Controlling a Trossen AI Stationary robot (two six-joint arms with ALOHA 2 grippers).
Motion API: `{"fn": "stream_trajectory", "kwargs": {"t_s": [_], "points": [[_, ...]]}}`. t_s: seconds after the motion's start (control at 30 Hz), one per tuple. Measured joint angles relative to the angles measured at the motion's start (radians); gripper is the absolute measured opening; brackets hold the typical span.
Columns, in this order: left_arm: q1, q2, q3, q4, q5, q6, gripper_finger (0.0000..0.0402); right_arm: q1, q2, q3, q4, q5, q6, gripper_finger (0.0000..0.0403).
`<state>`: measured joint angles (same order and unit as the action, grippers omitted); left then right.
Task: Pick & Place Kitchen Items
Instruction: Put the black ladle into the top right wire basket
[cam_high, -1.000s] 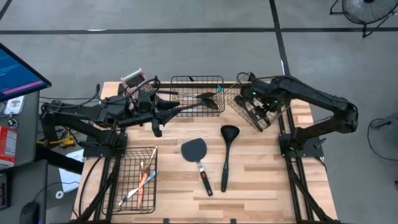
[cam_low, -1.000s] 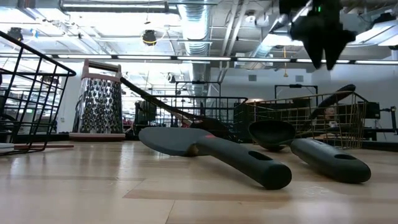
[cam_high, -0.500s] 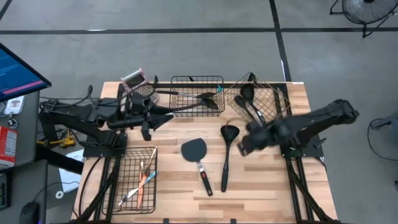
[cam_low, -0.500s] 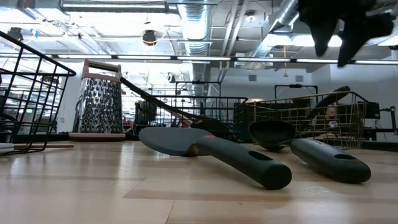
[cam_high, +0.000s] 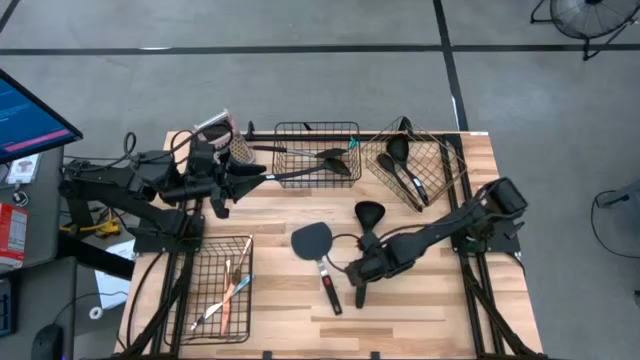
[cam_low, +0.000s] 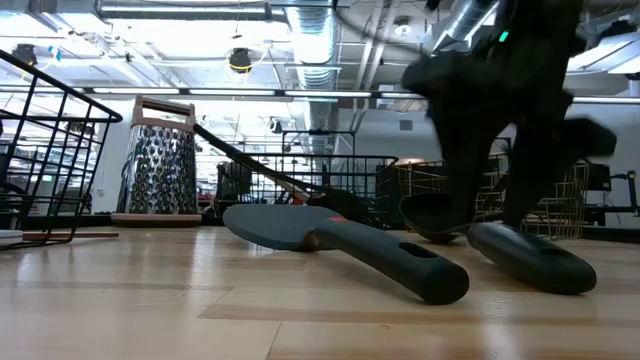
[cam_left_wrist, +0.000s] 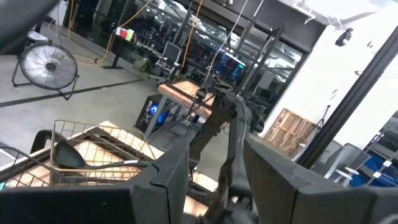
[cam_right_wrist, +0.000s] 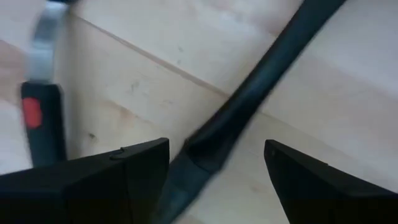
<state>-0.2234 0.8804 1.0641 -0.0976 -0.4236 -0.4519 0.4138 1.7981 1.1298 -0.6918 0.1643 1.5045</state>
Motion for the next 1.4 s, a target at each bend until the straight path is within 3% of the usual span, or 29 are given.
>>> {"fn": "stream_trajectory", "kwargs": {"t_s": [0.33,0.6,0.93,1.17,1.4], "points": [[0.0,-0.06,0.0,0.0,0.0,0.025,0.0136,-0.047,0.112,0.013,0.042,-0.067,0.112,0.0243],[0.0,-0.137,0.0,-0.03,0.012,0.033,0.0136,-0.05,0.115,0.036,-0.025,-0.083,0.152,0.0079],[0.0,-0.222,0.0,-0.121,0.013,0.036,0.0136,-0.05,0.07,0.033,-0.025,-0.068,0.136,0.0078],[0.0,-0.246,0.0,-0.162,0.013,0.037,0.0136,-0.05,-0.059,0.034,-0.052,0.021,0.131,0.0077],[0.0,-0.243,0.0,-0.181,0.013,0.036,0.0136,-0.048,-0.25,0.034,0.02,0.102,-0.019,0.0077]]}}
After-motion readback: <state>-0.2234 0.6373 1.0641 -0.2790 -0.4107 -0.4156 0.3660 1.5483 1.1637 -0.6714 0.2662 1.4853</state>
